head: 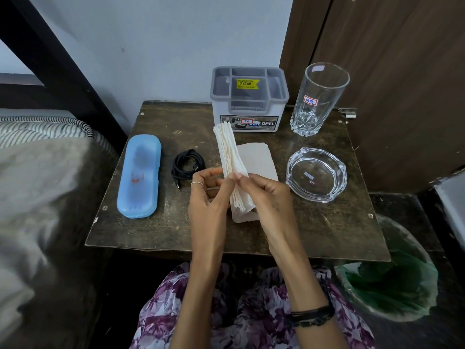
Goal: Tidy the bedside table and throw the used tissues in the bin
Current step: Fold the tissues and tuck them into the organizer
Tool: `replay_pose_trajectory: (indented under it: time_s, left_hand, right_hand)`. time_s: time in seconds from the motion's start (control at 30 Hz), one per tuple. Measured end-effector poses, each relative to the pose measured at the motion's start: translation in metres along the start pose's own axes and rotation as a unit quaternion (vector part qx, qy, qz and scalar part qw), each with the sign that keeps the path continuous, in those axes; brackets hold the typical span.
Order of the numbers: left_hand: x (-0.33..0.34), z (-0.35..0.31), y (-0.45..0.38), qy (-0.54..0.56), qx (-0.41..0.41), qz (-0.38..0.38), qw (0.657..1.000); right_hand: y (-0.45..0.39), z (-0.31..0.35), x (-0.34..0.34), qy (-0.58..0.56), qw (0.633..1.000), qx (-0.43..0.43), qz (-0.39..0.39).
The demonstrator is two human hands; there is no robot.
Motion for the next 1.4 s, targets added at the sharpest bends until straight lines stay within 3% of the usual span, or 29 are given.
replay_pose_trajectory:
  time_s: [0.43, 1.13, 1.4]
  left_hand:
    - [0.001, -0.002, -0.002, 0.013, 0.009, 0.005, 1.0]
    - [0.002, -0.004, 0.0, 0.019, -0.002, 0.003, 1.0]
    - [-0.011, -0.011, 0.0, -0.058, 0.016, -0.025, 0.998]
  right_hand:
    - [0.001, -0.003, 0.001, -0.034, 0.999, 0.04, 0.011]
    - [0.0, 0.002, -0.002, 0.007, 1.0, 0.018, 0.002]
    - [-0.002, 0.0, -0.003, 0.057, 0.998, -0.001, 0.0]
Point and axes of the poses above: each hand's wrist, its own y-axis away from the middle knuckle, its own x-axis out of the palm, z = x × y, the point moved 10 cm from there along -y, towards the middle knuckle, and after that the axes turned 2 degrees about z, right-handed, at the moved point
